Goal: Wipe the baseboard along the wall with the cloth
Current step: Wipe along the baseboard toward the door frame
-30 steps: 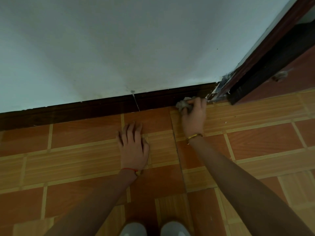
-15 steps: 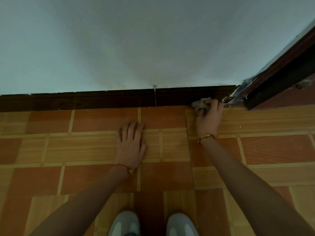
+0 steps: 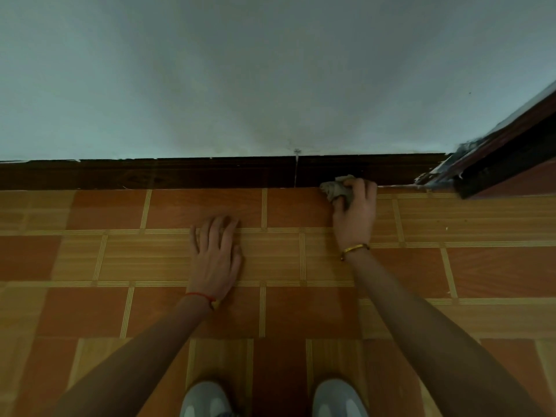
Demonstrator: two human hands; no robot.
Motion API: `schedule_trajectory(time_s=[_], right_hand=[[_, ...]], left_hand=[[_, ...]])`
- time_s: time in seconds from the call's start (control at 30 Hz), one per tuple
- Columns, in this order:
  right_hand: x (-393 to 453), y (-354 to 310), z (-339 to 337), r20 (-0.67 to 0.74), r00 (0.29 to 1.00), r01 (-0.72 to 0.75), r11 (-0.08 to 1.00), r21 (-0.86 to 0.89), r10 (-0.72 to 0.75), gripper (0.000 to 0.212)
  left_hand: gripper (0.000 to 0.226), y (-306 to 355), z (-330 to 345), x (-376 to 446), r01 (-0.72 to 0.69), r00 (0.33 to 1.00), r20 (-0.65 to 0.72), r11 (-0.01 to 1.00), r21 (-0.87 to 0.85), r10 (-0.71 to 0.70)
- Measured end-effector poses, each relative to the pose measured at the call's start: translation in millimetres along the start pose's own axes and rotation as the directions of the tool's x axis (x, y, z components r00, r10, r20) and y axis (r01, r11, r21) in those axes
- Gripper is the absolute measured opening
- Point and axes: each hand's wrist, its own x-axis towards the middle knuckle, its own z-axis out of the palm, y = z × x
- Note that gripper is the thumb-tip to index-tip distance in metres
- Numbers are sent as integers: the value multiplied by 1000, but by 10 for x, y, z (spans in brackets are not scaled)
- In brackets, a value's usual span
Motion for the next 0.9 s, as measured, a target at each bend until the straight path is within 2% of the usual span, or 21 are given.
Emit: schedule_trajectory(time_s=[0.1, 0.23, 0.37, 0.47, 0.63, 0.77, 0.83, 0.9], right_hand=[[-24, -54, 21, -40, 997, -58, 998, 15, 59, 32], [-146, -290, 232, 43, 999, 9, 999, 35, -10, 31], [-248, -547, 441, 72, 997, 5, 995, 95, -12, 32], [-317, -774, 547, 115, 988, 82, 986, 147, -99, 30], [-218, -929, 398, -84, 994, -42, 972, 231, 63, 22], [4, -661, 9, -287, 936, -143, 967, 212, 202, 18], [46, -616, -56, -334, 918, -146, 965, 218, 214, 18], [-1, -709, 1, -314, 932, -114, 968, 222, 181, 18]], left_hand=[[55, -100, -10, -8, 30, 1000, -8, 999, -12, -30], [57, -186, 8, -27, 80, 997, -4, 996, -35, -81], [58, -211, 48, -43, 95, 995, -2, 993, -67, -95], [58, -207, 50, -48, 91, 996, -18, 992, -85, -93], [58, -222, 52, -49, 94, 995, -27, 992, -87, -97], [58, -237, 67, -51, 84, 996, -32, 993, -78, -87], [58, -237, 69, -55, 86, 995, -40, 993, -76, -89], [57, -230, 68, -56, 86, 995, -45, 993, -78, -90]])
